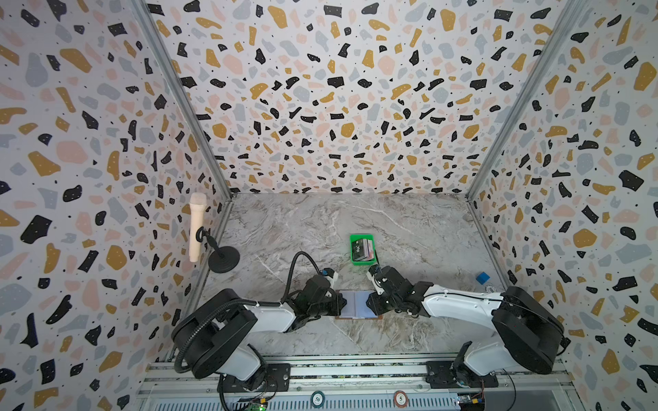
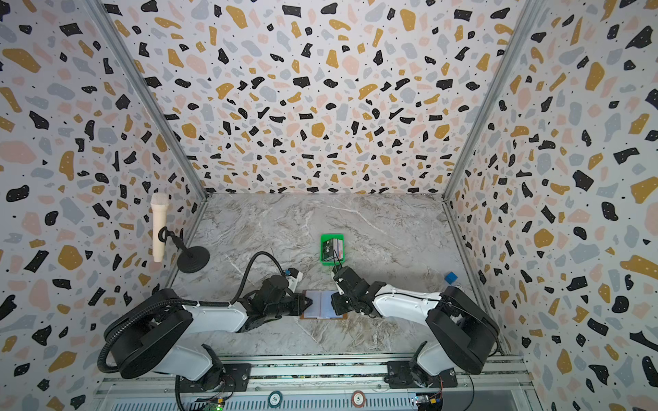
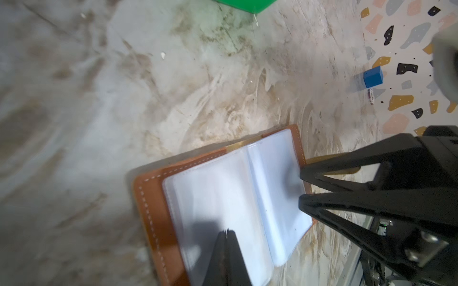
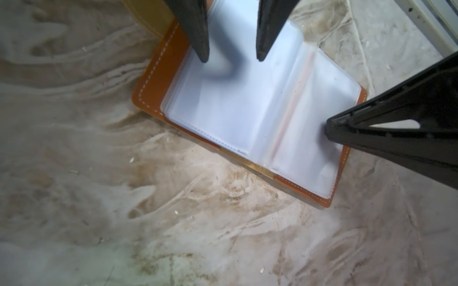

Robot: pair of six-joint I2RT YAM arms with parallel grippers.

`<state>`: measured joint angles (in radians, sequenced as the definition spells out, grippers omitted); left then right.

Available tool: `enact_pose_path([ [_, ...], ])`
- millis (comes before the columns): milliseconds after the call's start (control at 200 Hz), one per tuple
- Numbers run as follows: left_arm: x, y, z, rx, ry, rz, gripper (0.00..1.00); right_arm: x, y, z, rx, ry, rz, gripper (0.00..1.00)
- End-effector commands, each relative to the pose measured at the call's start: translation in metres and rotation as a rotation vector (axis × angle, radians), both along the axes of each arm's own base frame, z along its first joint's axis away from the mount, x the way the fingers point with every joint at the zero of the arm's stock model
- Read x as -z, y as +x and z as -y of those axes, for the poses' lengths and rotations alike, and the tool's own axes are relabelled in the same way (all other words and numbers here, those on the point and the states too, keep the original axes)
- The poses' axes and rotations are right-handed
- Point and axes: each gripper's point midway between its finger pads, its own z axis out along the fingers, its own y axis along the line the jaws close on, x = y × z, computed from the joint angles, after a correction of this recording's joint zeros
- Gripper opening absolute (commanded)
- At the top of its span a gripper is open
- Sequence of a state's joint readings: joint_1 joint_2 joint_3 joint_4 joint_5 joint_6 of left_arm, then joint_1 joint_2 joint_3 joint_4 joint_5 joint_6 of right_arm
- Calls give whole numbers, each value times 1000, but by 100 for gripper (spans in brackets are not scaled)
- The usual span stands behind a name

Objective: Insert credit cards into a card holder
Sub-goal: Move the storage box to the center of the table.

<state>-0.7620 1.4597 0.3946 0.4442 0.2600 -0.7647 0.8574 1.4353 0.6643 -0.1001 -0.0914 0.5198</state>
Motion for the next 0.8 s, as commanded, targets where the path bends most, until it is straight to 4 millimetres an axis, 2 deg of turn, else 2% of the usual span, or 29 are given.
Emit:
enact_pose_path([
  [0, -36, 6, 8, 2, -95, 62, 0, -36, 11, -5, 8, 55, 87, 38],
  [75, -55, 6, 5, -11, -124, 94, 0, -53, 19, -9, 3, 69, 134, 41],
  [160, -74, 10, -1, -39, -136, 147, 8, -68, 35, -9, 17, 59, 181, 43],
  [295, -96, 14, -11, -82, -131, 219, 18, -85, 75, -5, 66, 74, 214, 46],
  [395, -100, 15, -16, -98, -125, 243, 22, -92, 108, -4, 100, 48, 245, 47],
  [466, -101, 14, -18, -102, -130, 249, 24, -89, 131, 1, 133, -1, 262, 49],
  [556, -98, 12, -20, -105, -129, 248, 26, -74, 158, 9, 172, -65, 246, 52],
  [591, -96, 13, -22, -113, -123, 250, 27, -67, 167, 12, 185, -85, 232, 62],
  [621, -95, 14, -23, -118, -118, 251, 28, -62, 173, 13, 191, -94, 222, 66],
  [721, -97, 20, -28, -149, -132, 263, 31, -52, 187, 10, 196, -85, 193, 67],
  [796, -99, 26, -30, -160, -157, 261, 32, -48, 195, 6, 199, -73, 179, 79],
])
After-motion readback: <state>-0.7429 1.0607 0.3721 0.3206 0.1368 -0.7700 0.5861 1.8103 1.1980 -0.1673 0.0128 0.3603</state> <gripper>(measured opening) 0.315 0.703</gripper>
